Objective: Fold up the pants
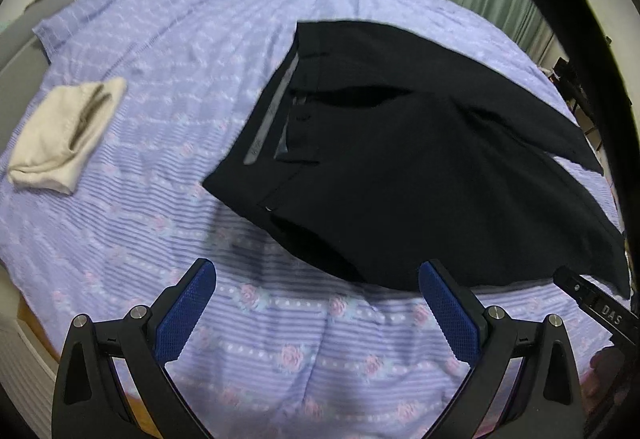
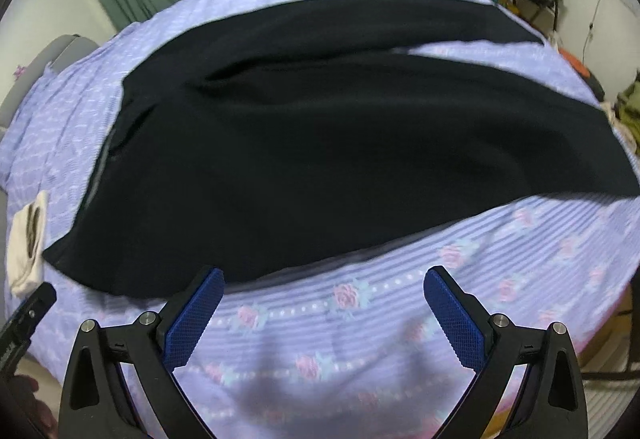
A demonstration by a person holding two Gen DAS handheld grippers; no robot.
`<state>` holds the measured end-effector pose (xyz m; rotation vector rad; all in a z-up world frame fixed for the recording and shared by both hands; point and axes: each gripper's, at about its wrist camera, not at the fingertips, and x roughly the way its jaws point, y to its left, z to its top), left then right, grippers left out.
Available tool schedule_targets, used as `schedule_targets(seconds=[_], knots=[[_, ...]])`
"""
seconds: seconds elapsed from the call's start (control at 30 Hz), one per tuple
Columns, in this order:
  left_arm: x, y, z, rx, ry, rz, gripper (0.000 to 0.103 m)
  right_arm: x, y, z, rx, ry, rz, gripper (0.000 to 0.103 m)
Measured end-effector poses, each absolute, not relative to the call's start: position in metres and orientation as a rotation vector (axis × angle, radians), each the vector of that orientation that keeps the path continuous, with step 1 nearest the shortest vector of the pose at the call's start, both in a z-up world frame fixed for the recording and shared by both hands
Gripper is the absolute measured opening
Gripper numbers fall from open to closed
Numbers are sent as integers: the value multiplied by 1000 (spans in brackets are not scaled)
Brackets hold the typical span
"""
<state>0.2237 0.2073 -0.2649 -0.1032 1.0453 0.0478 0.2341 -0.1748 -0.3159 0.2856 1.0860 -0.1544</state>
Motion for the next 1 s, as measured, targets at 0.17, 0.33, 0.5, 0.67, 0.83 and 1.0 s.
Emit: schedule_targets(seconds=[0.17,0.33,0.5,0.67,0.83,1.0], knots=[[247,211,-293,-155,1071,29,103,253,-183,-351,332,1118,-195,96],[268,219,-306,-223,1066,33,98,265,-195,-372,416,1119,-225,93],[287,219,-322,-246,1095,6,66,280,-207,-388,471,1137,-283,79],[284,215,-307,-272,1076,-9,24,288,-210,-374,495,1133,-243,18],[280,214,-269,-266,1011,-5,13,284,-214,-328,513,1069,-203,11],[275,221,-226,-306,963,17,10,272,-207,-265,413,1021,-178,10]])
